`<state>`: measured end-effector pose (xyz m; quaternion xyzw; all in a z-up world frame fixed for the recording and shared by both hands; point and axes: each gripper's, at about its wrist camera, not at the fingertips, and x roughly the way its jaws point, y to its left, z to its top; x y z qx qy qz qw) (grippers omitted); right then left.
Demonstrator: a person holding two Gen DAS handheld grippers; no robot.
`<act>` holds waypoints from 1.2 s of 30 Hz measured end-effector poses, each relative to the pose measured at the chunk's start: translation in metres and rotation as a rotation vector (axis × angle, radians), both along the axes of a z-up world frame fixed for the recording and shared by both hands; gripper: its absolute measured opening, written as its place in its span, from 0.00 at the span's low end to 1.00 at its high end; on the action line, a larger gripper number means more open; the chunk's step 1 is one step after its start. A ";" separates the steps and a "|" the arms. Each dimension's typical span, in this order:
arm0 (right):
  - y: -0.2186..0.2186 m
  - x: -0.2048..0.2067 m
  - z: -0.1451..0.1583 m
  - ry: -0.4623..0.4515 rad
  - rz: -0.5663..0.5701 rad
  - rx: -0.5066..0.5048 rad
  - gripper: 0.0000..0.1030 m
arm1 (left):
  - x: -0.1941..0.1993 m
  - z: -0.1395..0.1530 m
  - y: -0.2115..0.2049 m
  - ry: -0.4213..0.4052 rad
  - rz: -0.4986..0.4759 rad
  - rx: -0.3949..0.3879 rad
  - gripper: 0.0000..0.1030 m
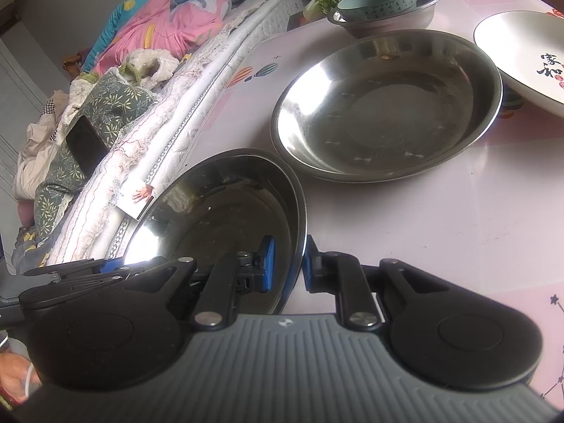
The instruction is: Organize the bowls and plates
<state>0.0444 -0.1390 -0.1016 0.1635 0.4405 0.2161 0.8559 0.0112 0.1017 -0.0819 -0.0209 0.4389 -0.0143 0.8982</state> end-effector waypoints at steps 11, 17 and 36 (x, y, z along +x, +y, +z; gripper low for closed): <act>-0.001 0.000 0.000 0.000 0.000 -0.001 0.15 | 0.000 0.000 0.000 0.000 -0.001 0.001 0.27; -0.002 -0.001 0.000 -0.001 -0.006 0.001 0.15 | 0.000 0.000 0.000 0.001 0.001 0.000 0.27; -0.004 -0.004 0.002 -0.006 -0.013 0.005 0.15 | 0.000 0.000 0.000 0.002 0.001 0.000 0.28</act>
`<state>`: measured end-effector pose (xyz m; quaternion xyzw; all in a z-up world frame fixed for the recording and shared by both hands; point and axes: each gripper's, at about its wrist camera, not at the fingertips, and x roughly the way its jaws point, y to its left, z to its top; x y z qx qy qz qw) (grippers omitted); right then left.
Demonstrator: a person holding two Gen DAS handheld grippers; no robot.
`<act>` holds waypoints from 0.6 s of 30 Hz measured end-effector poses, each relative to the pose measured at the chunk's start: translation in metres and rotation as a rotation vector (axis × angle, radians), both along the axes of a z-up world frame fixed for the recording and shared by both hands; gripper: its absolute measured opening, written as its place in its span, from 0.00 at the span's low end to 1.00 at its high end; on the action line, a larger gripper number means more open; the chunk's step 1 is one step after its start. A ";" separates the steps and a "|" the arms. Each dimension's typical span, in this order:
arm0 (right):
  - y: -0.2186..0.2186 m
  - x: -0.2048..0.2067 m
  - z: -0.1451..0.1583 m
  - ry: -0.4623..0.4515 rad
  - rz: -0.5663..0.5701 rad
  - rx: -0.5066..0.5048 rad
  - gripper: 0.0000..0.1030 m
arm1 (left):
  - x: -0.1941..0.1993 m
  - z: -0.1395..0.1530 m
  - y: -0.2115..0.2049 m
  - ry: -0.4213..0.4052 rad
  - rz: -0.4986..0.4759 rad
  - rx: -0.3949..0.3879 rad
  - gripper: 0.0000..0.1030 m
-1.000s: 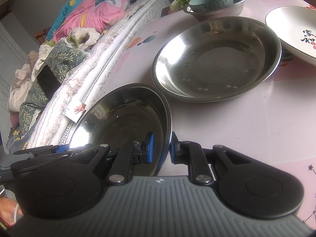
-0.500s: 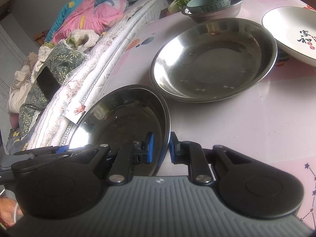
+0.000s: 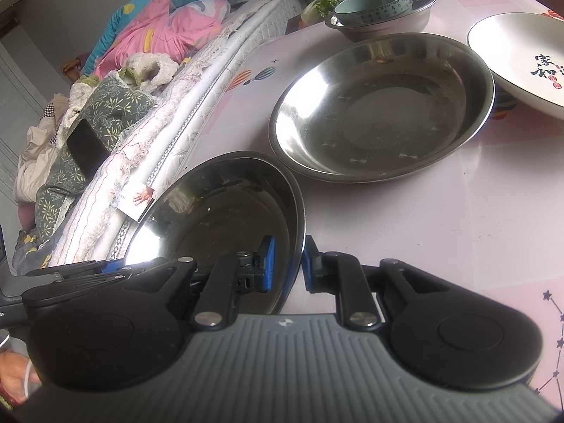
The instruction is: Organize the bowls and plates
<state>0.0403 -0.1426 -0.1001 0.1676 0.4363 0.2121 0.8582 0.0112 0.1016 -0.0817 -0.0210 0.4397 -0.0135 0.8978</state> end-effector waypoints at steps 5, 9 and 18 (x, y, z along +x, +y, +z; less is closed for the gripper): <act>0.000 0.000 0.000 0.000 0.000 0.001 0.15 | 0.000 0.000 0.000 0.000 0.000 0.000 0.28; 0.000 0.000 0.000 0.000 0.000 0.000 0.15 | 0.000 0.000 0.000 0.000 0.000 0.000 0.28; 0.000 0.000 0.000 0.001 -0.001 0.001 0.15 | -0.002 0.000 0.000 0.001 -0.001 -0.003 0.29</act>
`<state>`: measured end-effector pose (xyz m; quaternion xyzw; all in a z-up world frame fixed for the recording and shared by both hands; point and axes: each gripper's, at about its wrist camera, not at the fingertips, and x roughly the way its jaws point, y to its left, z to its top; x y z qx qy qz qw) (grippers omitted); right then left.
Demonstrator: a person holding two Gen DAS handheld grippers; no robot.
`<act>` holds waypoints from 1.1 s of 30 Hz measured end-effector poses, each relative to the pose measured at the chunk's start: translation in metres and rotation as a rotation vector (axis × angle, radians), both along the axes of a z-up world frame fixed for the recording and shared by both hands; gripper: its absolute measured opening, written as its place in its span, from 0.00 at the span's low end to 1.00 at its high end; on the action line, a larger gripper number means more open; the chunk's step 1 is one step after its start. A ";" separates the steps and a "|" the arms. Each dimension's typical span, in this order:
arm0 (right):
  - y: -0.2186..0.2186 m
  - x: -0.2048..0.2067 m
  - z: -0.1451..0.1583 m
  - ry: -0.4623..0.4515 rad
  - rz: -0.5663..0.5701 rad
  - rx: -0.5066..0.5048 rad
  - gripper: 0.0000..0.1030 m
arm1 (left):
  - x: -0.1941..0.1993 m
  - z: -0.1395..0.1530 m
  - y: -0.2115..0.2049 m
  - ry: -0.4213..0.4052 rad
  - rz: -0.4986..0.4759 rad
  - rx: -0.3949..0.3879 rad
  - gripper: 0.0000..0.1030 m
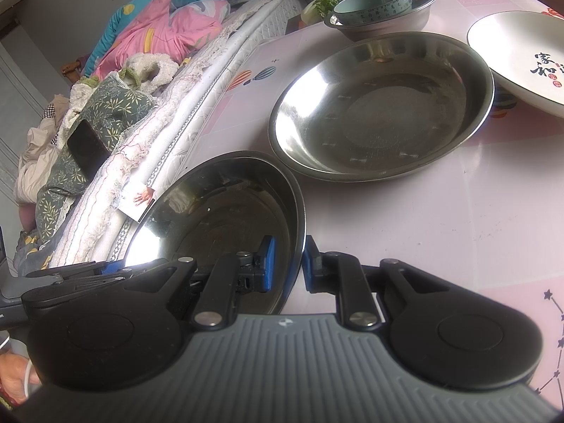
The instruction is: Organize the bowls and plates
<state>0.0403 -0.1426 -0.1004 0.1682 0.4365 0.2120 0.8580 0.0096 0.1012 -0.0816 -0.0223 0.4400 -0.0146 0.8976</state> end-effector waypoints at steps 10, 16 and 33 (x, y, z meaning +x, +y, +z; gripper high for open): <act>-0.001 0.000 0.000 -0.001 -0.001 -0.001 0.16 | -0.003 0.001 -0.002 -0.004 -0.002 -0.018 0.30; -0.006 -0.003 0.001 0.000 -0.014 0.004 0.16 | -0.009 0.001 -0.003 -0.006 -0.028 -0.050 0.30; -0.003 -0.009 -0.001 -0.005 -0.017 -0.002 0.15 | -0.013 0.002 0.000 -0.022 -0.010 -0.040 0.18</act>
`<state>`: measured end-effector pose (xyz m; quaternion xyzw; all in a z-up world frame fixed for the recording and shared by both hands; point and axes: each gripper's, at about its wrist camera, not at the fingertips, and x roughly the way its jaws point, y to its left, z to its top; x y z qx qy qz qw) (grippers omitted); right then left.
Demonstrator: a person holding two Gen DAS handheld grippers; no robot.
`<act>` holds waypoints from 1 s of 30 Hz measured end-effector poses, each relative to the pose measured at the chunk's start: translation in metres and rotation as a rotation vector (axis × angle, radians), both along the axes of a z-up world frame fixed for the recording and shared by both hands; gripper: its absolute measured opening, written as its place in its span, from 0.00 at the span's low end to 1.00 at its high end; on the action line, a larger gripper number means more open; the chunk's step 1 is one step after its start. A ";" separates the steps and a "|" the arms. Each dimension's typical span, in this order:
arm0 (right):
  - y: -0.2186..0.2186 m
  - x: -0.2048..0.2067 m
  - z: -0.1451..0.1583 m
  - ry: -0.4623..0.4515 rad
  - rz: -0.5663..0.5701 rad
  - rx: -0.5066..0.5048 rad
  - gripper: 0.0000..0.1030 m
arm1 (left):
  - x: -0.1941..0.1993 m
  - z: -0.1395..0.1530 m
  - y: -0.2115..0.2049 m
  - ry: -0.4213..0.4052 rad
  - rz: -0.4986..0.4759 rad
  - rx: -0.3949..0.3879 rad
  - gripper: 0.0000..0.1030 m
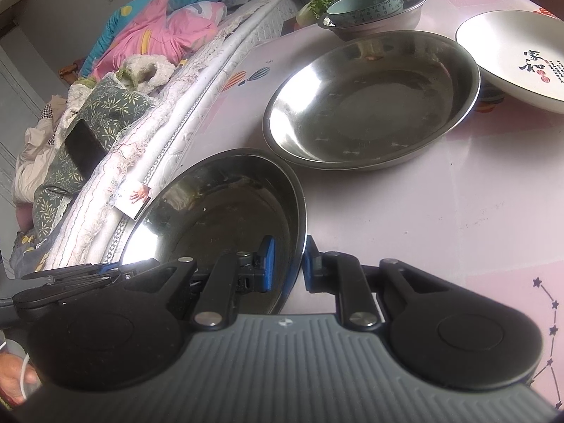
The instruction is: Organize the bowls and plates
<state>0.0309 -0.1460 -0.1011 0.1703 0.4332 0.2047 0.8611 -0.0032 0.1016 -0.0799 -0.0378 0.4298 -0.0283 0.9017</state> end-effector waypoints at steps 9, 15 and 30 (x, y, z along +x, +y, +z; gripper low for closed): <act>-0.001 -0.002 0.002 -0.012 0.009 0.011 0.15 | -0.004 0.001 0.002 -0.022 0.008 -0.008 0.17; -0.001 -0.003 0.004 -0.020 0.018 0.009 0.15 | -0.007 0.002 0.004 -0.037 0.013 -0.013 0.17; 0.001 -0.006 0.012 -0.045 0.032 0.011 0.15 | -0.014 0.009 0.006 -0.069 0.021 -0.015 0.17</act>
